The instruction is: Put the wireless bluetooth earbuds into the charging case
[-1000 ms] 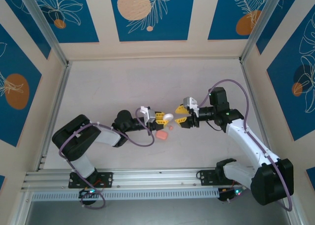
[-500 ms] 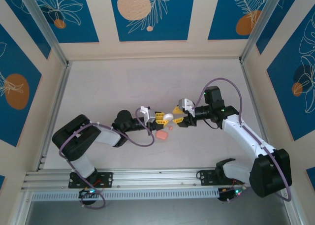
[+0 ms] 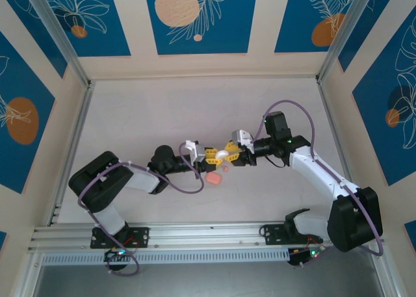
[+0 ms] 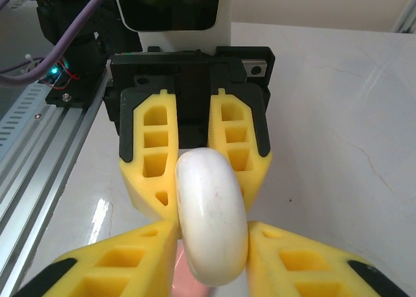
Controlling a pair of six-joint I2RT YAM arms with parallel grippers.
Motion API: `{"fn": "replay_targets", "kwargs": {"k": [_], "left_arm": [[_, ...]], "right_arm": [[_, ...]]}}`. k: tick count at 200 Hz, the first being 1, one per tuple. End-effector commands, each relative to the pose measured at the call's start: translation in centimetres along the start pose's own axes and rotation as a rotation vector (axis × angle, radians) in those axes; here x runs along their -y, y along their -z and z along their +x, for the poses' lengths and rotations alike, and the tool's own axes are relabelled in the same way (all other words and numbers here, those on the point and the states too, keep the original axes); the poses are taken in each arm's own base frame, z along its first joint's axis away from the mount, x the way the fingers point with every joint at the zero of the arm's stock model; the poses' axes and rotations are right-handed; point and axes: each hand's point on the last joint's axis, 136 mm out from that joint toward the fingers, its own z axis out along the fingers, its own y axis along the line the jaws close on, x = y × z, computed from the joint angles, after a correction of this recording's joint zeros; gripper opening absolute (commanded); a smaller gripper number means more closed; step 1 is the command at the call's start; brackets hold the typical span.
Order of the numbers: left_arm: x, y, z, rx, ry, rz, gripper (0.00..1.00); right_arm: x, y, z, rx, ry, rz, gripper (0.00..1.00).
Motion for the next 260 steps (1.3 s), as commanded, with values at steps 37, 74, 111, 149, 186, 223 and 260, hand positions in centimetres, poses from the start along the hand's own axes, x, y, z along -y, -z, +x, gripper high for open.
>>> {"fn": "replay_targets", "kwargs": {"k": [37, 74, 111, 149, 186, 223, 260], "left_arm": [[0.1, -0.2, -1.7, 0.05, -0.039, 0.008, 0.22], [0.0, -0.2, -1.6, 0.048, -0.041, 0.002, 0.25], [-0.1, -0.1, -1.5, 0.046, -0.043, -0.007, 0.32], [-0.2, 0.0, -1.2, 0.039, -0.048, -0.02, 0.45], [-0.8, 0.2, -0.6, 0.025, -0.047, -0.055, 0.55], [-1.9, 0.6, 0.7, -0.002, -0.041, -0.128, 0.61], [-3.7, 1.3, 2.3, -0.039, -0.018, -0.249, 0.68]], "right_arm": [[-0.8, -0.2, -1.0, 0.018, 0.017, -0.067, 0.15], [-0.7, -0.1, -0.9, 0.007, 0.022, -0.061, 0.15], [-0.7, 0.0, -0.9, -0.007, 0.021, -0.056, 0.14], [-0.6, 0.2, -0.4, -0.034, 0.007, -0.044, 0.14], [-0.2, 0.6, 0.3, -0.071, -0.032, -0.018, 0.13], [1.1, 1.3, 1.5, -0.124, -0.12, 0.027, 0.13], [2.5, 2.2, 3.4, -0.217, -0.254, 0.05, 0.13]]}}
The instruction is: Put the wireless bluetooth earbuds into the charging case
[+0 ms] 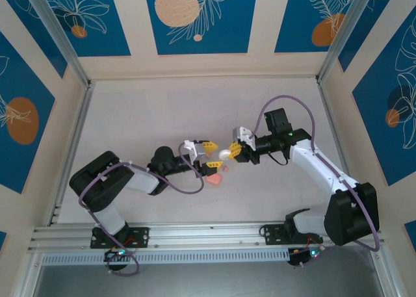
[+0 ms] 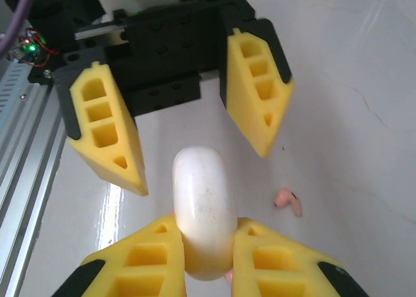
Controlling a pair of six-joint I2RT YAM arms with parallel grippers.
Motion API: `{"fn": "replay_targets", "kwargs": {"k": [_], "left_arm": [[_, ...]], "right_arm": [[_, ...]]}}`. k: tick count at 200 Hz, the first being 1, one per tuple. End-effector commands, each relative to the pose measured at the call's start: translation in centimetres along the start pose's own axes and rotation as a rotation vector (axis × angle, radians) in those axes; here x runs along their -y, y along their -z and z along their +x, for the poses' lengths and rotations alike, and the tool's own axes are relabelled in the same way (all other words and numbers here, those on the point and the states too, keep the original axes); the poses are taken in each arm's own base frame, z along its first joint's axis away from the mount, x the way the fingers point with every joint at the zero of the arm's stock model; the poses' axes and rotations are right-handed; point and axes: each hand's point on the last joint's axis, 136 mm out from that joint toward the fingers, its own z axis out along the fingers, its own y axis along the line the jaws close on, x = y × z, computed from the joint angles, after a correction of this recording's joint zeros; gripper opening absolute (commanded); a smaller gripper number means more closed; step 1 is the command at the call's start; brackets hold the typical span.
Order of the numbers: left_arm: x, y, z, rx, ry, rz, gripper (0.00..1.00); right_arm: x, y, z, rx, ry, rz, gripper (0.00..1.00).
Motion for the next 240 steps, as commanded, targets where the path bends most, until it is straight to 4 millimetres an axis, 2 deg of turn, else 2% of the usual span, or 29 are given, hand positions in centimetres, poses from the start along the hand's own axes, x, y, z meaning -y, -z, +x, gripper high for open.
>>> {"fn": "replay_targets", "kwargs": {"k": [1, 100, 173, 240], "left_arm": [[-1.4, 0.3, 0.8, -0.005, -0.012, -0.095, 0.68], [-4.9, 1.1, 4.2, -0.08, 0.046, -0.303, 0.7], [-5.9, 1.5, 5.8, -0.114, 0.069, -0.37, 0.7], [-6.6, 1.7, 7.1, -0.142, 0.079, -0.405, 0.7]], "right_arm": [[0.6, 0.5, 1.1, -0.071, -0.115, 0.002, 0.13], [6.0, 1.7, 6.4, -0.27, -0.397, 0.071, 0.13], [9.7, 2.5, 9.5, -0.329, -0.545, 0.077, 0.13], [11.6, 2.4, 12.7, -0.433, -0.63, 0.05, 0.15]]}}
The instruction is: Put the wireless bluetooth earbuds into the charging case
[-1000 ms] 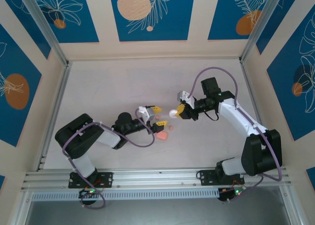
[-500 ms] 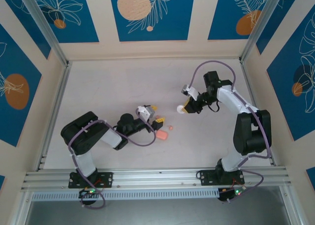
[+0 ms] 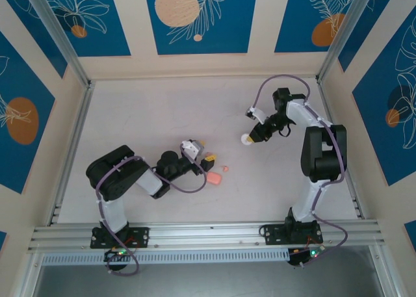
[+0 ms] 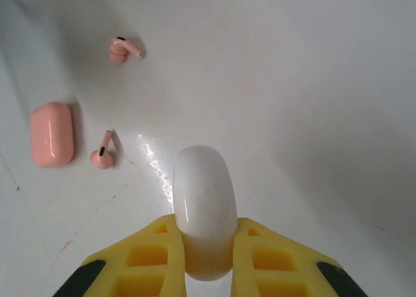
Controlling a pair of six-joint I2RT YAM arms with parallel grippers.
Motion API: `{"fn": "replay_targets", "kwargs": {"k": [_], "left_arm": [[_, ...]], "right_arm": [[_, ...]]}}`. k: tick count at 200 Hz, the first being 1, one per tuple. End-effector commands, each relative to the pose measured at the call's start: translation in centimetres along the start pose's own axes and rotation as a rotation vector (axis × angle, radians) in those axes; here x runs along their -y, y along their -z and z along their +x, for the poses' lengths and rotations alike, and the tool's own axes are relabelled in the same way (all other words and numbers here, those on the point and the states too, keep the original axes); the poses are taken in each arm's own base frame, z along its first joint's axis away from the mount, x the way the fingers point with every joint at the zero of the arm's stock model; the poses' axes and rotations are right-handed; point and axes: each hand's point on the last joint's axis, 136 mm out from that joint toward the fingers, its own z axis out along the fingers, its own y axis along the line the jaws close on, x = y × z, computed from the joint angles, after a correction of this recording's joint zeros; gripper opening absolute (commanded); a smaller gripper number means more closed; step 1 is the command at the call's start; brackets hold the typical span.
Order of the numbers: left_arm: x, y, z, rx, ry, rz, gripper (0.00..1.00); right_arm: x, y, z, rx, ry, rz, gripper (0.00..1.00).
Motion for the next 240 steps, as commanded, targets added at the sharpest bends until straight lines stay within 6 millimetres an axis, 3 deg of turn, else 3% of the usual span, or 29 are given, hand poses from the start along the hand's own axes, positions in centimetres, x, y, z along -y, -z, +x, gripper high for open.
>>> {"fn": "replay_targets", "kwargs": {"k": [1, 45, 175, 240], "left_arm": [[-0.3, 0.0, 0.1, 0.013, 0.017, -0.024, 0.7], [-0.6, 0.2, 0.5, 0.001, 0.02, -0.037, 0.7], [-0.6, -0.2, 1.7, -0.039, 0.034, -0.043, 0.66], [-0.6, 0.0, 1.7, -0.038, 0.039, -0.043, 0.65]], "right_arm": [[0.3, -0.1, 0.8, -0.049, -0.036, -0.019, 0.14], [2.2, -0.8, 1.9, -0.095, -0.076, -0.028, 0.16], [4.7, -2.1, 3.6, -0.159, -0.129, -0.067, 0.21], [5.5, -2.2, 3.4, -0.155, -0.145, -0.038, 0.36]]}}
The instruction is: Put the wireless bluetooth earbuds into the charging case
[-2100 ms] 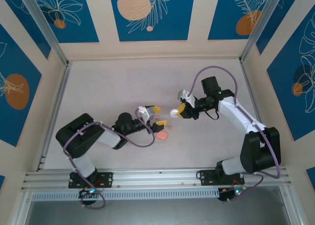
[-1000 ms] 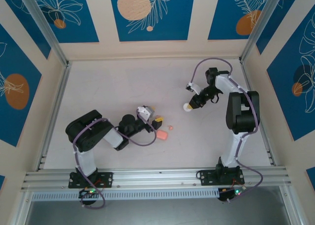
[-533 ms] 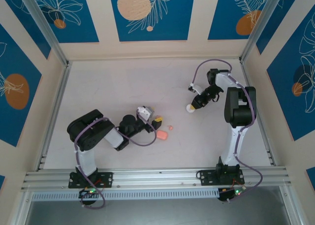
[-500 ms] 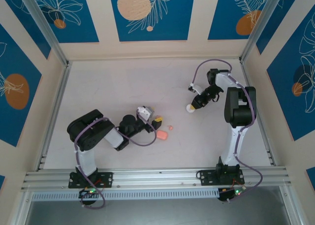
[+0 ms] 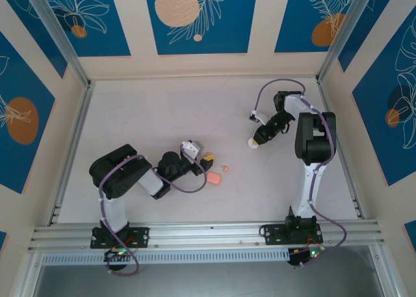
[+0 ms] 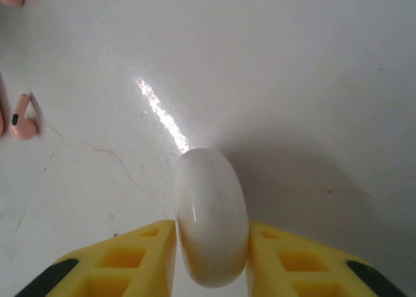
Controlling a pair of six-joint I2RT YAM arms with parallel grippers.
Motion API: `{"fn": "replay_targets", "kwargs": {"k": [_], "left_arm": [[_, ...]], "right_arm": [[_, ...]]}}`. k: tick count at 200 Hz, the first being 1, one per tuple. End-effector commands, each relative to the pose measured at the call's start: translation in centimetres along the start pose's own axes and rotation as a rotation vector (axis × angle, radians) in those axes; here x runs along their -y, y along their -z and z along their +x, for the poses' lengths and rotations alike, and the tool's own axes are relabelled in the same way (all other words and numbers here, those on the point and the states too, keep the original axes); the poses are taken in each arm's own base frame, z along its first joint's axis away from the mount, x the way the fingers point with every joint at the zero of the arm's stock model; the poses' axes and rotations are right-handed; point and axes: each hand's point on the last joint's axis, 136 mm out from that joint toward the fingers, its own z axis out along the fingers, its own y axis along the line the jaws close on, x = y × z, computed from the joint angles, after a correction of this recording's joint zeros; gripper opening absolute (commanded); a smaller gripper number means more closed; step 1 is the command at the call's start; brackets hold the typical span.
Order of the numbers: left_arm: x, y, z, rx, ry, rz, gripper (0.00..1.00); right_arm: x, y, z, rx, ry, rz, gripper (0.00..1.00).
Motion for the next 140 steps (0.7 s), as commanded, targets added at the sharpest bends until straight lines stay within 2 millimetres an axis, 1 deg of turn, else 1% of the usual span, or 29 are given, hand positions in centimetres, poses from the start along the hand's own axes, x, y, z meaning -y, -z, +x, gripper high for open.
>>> {"fn": "replay_targets", "kwargs": {"k": [1, 35, 94, 140], "left_arm": [[0.1, 0.1, 0.4, -0.006, 0.016, -0.005, 0.65], [0.0, 0.2, 0.4, -0.007, 0.013, -0.011, 0.65], [0.0, 0.4, 0.2, 0.0, 0.013, -0.013, 0.65], [-0.1, 0.7, 0.1, 0.001, 0.023, -0.021, 0.65]], "right_arm": [[0.5, 0.2, -0.3, 0.008, -0.011, 0.007, 0.37], [0.9, 0.4, -0.6, 0.019, -0.023, 0.028, 0.45], [1.0, 1.0, -1.2, 0.044, -0.014, 0.057, 0.47], [0.3, 2.7, -2.7, 0.13, 0.011, 0.098, 0.48]]}}
